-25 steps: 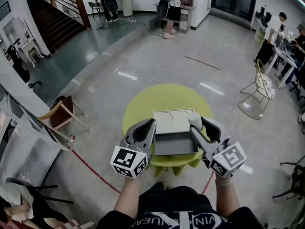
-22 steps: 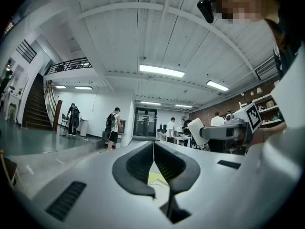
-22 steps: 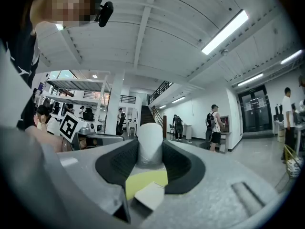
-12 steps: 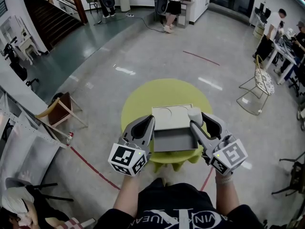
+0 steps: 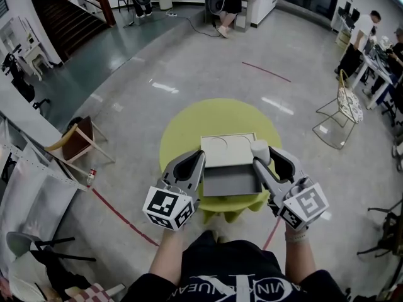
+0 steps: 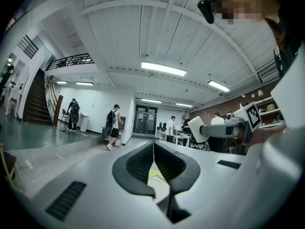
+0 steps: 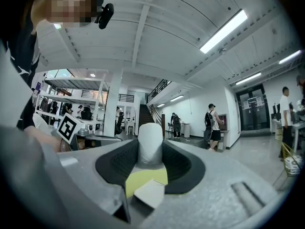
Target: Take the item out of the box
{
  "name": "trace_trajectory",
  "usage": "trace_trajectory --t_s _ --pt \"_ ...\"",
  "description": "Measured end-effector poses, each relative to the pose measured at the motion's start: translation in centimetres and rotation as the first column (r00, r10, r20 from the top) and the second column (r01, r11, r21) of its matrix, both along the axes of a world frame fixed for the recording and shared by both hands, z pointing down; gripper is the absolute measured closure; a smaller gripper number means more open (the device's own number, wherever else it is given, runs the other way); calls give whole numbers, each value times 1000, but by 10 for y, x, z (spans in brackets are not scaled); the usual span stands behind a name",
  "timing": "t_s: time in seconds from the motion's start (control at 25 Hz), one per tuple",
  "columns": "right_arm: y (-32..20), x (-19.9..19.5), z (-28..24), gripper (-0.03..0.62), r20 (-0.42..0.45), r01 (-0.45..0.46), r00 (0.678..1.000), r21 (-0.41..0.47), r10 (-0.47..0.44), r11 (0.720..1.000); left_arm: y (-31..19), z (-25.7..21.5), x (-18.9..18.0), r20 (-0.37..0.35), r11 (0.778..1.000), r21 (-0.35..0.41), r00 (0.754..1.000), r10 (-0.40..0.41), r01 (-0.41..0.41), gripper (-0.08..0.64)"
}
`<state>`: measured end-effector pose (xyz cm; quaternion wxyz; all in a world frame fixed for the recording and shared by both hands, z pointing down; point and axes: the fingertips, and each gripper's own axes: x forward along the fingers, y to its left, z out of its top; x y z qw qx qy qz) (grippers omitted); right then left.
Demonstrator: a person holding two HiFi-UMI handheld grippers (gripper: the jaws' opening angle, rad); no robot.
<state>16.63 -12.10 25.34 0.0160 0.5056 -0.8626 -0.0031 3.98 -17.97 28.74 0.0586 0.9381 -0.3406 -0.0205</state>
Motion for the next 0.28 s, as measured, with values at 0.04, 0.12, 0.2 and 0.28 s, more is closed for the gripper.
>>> trace_trajectory --t_s 0.04,0.12,0.2,0.28 --pt "0 0 1 436 1 -1 1000 -1 1 1000 0 2 0 1 1000 -2 1000 1 -1 545" --pt "1 1 3 436 1 -4 1000 -4 4 1000 1 4 1 2 1000 -5 1000 4 -4 545" --pt "1 1 3 436 2 -6 1000 -7 6 1000 0 5 2 2 1000 -8 1000 7 -6 545" --pt "0 1 2 436 3 -8 1000 -7 8 1000 -1 5 2 2 1000 -10 1000 9 -9 545"
